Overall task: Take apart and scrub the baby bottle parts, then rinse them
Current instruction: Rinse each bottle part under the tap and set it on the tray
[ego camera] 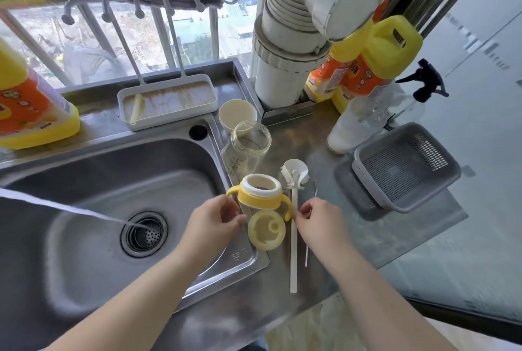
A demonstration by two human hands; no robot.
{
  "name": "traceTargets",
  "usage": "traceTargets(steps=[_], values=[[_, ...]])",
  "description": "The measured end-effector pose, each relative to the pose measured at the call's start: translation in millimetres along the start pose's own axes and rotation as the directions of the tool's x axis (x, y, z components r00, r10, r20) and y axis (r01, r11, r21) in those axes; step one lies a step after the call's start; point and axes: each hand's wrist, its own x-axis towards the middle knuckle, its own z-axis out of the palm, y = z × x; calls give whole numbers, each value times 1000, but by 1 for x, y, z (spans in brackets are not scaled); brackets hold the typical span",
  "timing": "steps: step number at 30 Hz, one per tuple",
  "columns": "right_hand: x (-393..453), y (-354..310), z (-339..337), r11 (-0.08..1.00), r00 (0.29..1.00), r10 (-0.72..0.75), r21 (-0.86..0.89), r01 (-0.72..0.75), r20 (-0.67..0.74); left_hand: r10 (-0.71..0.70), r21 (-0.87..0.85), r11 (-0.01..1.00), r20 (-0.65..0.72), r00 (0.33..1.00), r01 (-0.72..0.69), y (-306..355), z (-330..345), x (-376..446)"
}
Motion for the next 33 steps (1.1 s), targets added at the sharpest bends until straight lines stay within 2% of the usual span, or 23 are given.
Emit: traceTargets(steps=[8,15,18,21,23,25,28,30,33], values=[[9,-5,9,999,990,51,5,-52,134,-142,21,990,104,984,140,5,32,-6],[-5,-2,-21,992,994,100,70,-102,41,-232,-167,949,209,950,268,5,22,-13],[-23,-12,-42,1000,1000,-7,27,8,-26,-244,-290,908,218,945,302,9,2,-24],[-41,-37,-53,979,979,-203,35,203,-17,-270,-394,870,121,955,296,1,-35,-30],[-50,-62,-48,944,944,-322,95,315,72,-287,-467,839,56,956,280,-11,-65,-38],[-55,-90,-34,912,897,-395,198,358,199,-331,-527,799,14,943,288,-25,-95,-49],[-61,-128,0,882,803,-470,245,404,368,-441,-660,676,-7,898,327,-54,-127,-63],[-64,-147,21,872,759,-489,219,437,430,-490,-731,593,6,872,338,-71,-143,-69],[-70,-169,43,859,734,-510,213,466,448,-495,-773,554,-7,869,309,-90,-163,-72]])
